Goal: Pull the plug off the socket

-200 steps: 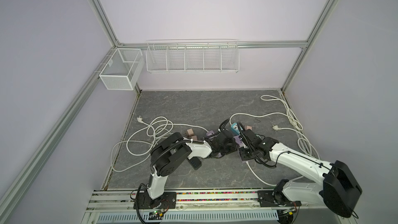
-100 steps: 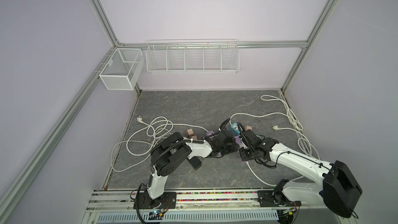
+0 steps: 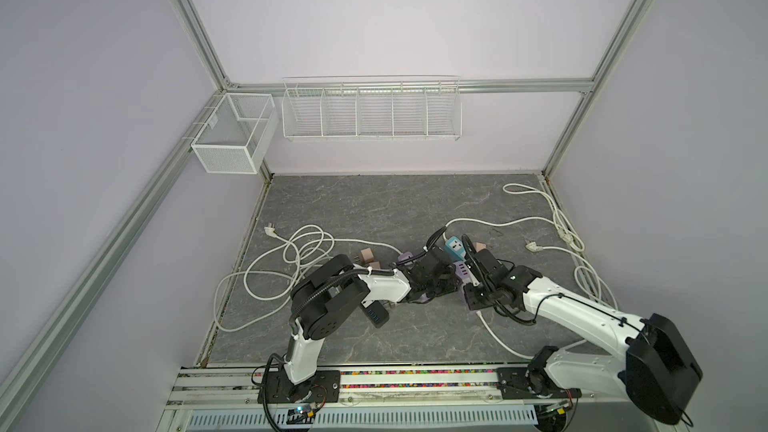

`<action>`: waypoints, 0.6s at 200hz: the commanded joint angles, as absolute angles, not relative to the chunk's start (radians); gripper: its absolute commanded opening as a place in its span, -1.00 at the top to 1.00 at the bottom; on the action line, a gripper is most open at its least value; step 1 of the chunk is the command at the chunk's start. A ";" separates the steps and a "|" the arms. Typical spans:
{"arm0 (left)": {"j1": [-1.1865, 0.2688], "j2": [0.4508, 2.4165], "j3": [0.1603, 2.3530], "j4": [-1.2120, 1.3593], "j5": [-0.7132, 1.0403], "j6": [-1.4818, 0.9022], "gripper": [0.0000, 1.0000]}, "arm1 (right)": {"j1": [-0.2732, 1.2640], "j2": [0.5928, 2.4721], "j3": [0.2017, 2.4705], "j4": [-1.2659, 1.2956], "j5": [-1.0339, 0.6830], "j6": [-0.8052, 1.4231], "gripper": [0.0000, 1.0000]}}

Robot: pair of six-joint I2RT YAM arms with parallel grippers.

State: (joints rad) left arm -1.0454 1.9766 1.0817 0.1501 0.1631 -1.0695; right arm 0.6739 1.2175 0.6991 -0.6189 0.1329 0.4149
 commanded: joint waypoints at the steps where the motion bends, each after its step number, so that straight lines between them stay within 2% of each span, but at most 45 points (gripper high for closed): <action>1: -1.045 2.035 1.041 -0.077 0.141 -1.043 0.36 | 0.666 1.190 0.692 -0.545 0.100 0.427 0.70; 20: -1.045 2.043 1.050 -0.080 0.144 -1.043 0.36 | 0.683 1.212 0.693 -0.518 0.069 0.445 0.72; 55: -1.045 2.051 1.055 -0.091 0.154 -1.034 0.36 | 0.661 1.174 0.719 -0.613 0.217 0.405 0.70; 69: -1.045 2.050 1.057 -0.104 0.155 -1.023 0.36 | 0.658 1.161 0.721 -0.612 0.203 0.384 0.69; 97: -1.043 2.061 1.073 -0.126 0.158 -1.009 0.36 | 0.679 1.189 0.698 -0.519 0.044 0.392 0.71; 120: -1.042 2.067 1.074 -0.131 0.163 -1.008 0.37 | 0.681 1.204 0.722 -0.571 0.136 0.399 0.72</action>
